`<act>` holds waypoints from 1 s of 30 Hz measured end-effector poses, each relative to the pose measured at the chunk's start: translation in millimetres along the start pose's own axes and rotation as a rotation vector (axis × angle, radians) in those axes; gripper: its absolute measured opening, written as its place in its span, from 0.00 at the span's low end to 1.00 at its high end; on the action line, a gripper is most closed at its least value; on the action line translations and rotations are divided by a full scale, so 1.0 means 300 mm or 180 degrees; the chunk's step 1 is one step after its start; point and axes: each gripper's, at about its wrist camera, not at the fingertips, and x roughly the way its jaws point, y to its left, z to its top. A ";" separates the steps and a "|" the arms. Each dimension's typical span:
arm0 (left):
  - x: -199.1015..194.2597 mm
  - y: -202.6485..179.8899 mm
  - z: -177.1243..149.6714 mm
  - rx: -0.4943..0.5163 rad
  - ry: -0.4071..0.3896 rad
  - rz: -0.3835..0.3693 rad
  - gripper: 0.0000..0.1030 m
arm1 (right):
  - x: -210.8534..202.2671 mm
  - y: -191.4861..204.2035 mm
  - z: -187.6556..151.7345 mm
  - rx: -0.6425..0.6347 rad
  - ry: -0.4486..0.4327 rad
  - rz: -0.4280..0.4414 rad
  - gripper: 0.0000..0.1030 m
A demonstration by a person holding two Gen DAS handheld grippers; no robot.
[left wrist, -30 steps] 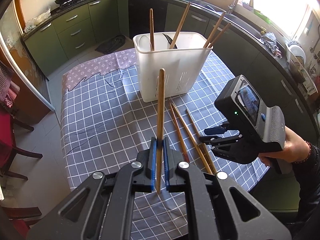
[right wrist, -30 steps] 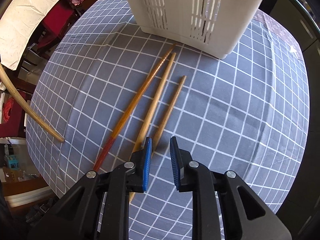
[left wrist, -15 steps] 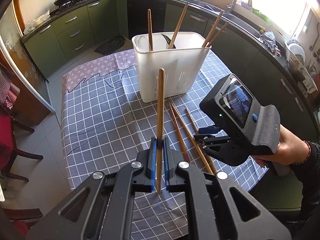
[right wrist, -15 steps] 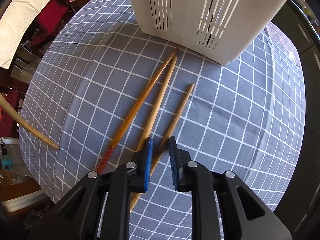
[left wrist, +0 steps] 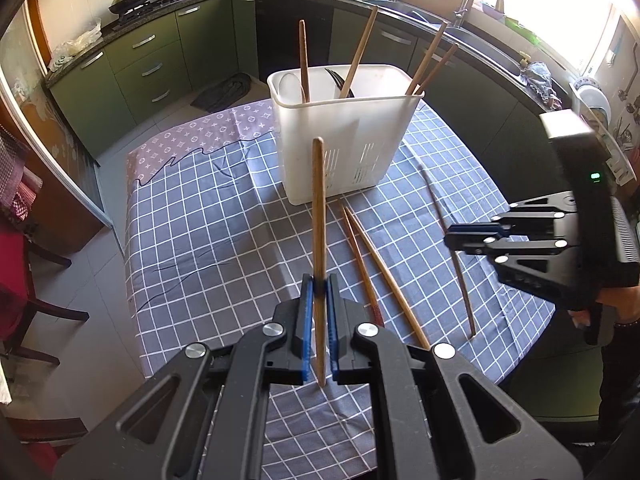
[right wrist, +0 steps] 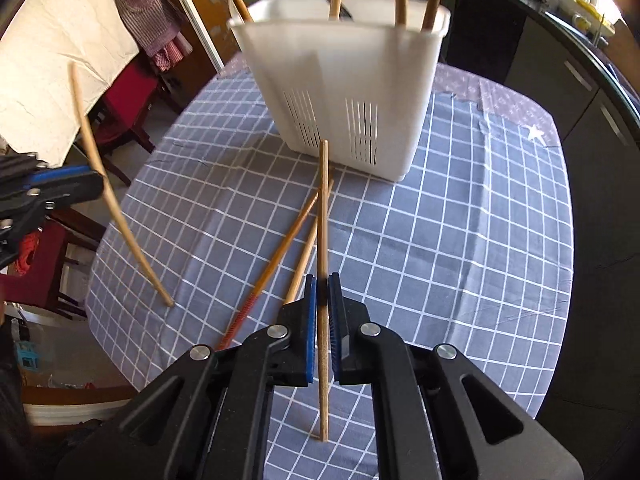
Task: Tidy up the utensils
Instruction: 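Grasp a wooden chopstick with the right gripper while the left gripper holds its chopstick upright, then carry both upright chopsticks over the white holder with both grippers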
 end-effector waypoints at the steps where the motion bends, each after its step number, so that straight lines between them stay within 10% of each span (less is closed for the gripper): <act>1: -0.002 0.000 -0.001 0.0002 -0.0001 0.0004 0.06 | -0.048 -0.003 -0.011 0.0006 -0.0107 0.0022 0.07; 7: -0.022 -0.006 -0.017 0.0040 -0.0029 0.0039 0.06 | -0.235 -0.006 -0.082 0.0027 -0.0564 0.0024 0.07; 30: -0.079 -0.026 -0.033 0.0093 -0.0107 0.0091 0.06 | -0.241 -0.028 -0.135 0.0078 -0.0639 0.0085 0.07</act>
